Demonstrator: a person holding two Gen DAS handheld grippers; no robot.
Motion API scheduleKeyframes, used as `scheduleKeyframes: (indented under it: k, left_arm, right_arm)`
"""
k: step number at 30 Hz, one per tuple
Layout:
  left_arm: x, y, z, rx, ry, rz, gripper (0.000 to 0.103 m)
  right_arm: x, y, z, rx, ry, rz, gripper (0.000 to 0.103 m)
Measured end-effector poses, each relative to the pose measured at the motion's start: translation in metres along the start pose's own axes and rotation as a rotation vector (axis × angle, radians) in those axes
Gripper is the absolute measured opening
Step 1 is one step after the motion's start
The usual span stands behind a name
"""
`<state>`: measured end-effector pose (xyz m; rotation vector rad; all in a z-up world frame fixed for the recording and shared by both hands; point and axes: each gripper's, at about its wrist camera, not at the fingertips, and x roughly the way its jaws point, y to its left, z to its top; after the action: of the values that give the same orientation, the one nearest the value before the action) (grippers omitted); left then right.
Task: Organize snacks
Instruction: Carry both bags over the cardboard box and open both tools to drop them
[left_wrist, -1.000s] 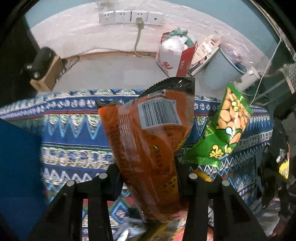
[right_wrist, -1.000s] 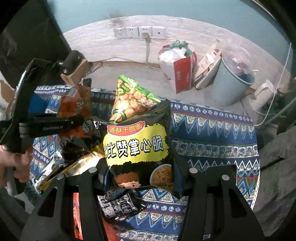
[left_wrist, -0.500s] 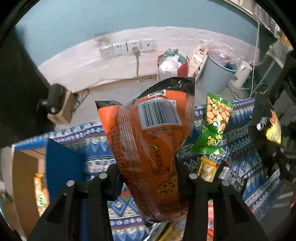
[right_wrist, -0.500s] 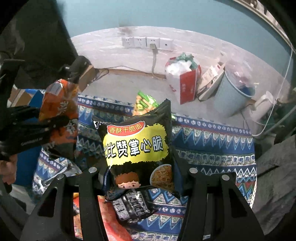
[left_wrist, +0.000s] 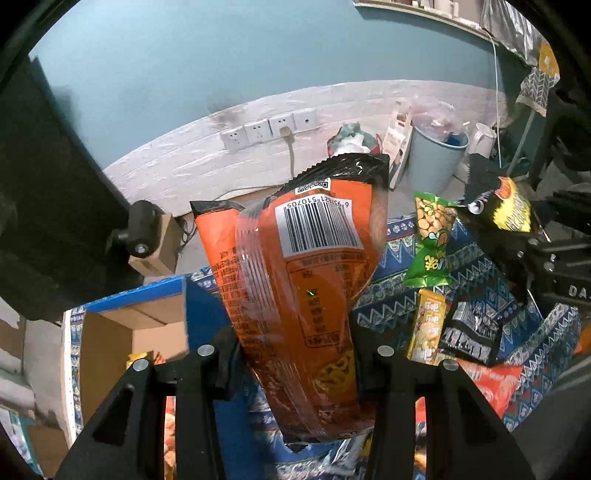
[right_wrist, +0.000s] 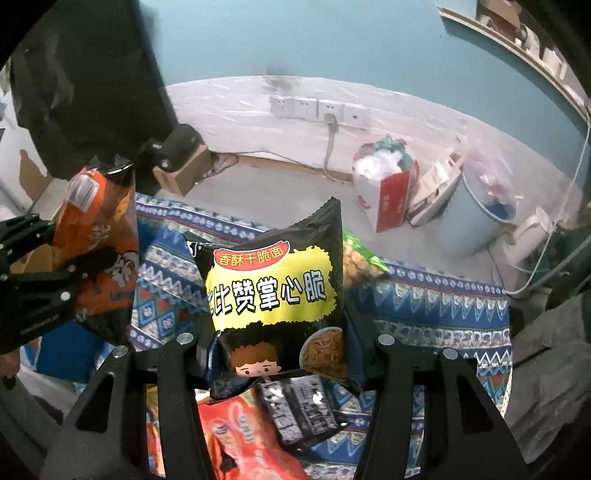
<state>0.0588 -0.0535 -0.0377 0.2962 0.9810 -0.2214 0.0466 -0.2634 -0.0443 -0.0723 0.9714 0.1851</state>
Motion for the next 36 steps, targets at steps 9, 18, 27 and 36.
scheduleKeyframes:
  k: [9, 18, 27, 36]
  left_arm:
    - [-0.035, 0.045, -0.019, -0.050, -0.038, 0.014, 0.045]
    - [-0.048, 0.088, -0.039, -0.105, -0.050, 0.060, 0.045]
    - [-0.044, 0.134, -0.067, -0.158, -0.018, 0.115, 0.045]
    - [-0.032, 0.179, -0.098, -0.221, 0.044, 0.156, 0.045]
  right_arm:
    - [-0.007, 0.049, 0.020, -0.058, -0.027, 0.041, 0.052]
    - [0.000, 0.111, 0.040, -0.131, -0.038, 0.094, 0.052]
    - [0.017, 0.170, 0.059, -0.193, -0.026, 0.145, 0.052]
    - [0.037, 0.233, 0.071, -0.262, -0.004, 0.201, 0.052]
